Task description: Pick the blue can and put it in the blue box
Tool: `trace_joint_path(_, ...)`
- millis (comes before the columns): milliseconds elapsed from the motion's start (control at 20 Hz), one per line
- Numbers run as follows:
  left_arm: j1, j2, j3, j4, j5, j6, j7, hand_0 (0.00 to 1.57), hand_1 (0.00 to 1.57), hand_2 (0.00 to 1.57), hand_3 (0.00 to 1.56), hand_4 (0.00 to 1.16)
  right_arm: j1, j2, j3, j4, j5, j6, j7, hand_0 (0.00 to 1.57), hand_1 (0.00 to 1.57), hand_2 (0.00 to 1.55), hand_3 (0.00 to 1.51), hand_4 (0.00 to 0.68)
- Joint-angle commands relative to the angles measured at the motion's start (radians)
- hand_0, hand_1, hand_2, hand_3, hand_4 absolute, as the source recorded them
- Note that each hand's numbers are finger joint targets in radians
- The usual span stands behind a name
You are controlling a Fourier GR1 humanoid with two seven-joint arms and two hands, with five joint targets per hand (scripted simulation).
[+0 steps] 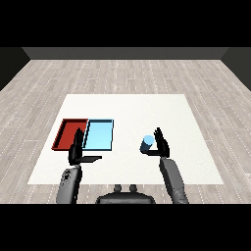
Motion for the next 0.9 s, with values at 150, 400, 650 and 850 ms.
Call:
trace_joint_path(150,-0.013,0.029,0.032,-0.015,0.013,-0.008,0.005,0.00,0.00,0.00,0.00,0.00,-0.032,0.006,-0.019,0.059,-0.040,0.012,0.011,0.00,0.00,0.00,0.00,0.000)
trace_joint_path(400,0.038,0.021,0.015,-0.071,0.008,-0.004,0.018,0.00,0.00,0.00,0.00,0.00,-0.056,0.010,-0.017,0.130,-0.057,-0.006,-0.018,0.00,0.00,0.00,0.00,0.000)
trace_joint_path(650,-0.069,-0.014,-0.007,-0.020,-0.025,0.059,0.063,0.00,0.00,0.00,0.00,0.00,-0.097,0.010,0.041,0.172,-0.098,-0.055,-0.035,0.00,0.00,0.00,0.00,0.000)
trace_joint_path(850,0.055,-0.013,-0.016,-0.036,-0.023,0.019,-0.037,0.00,0.00,0.00,0.00,0.00,-0.121,0.010,0.031,0.227,-0.104,-0.018,-0.073,0.00,0.00,0.00,0.00,0.000)
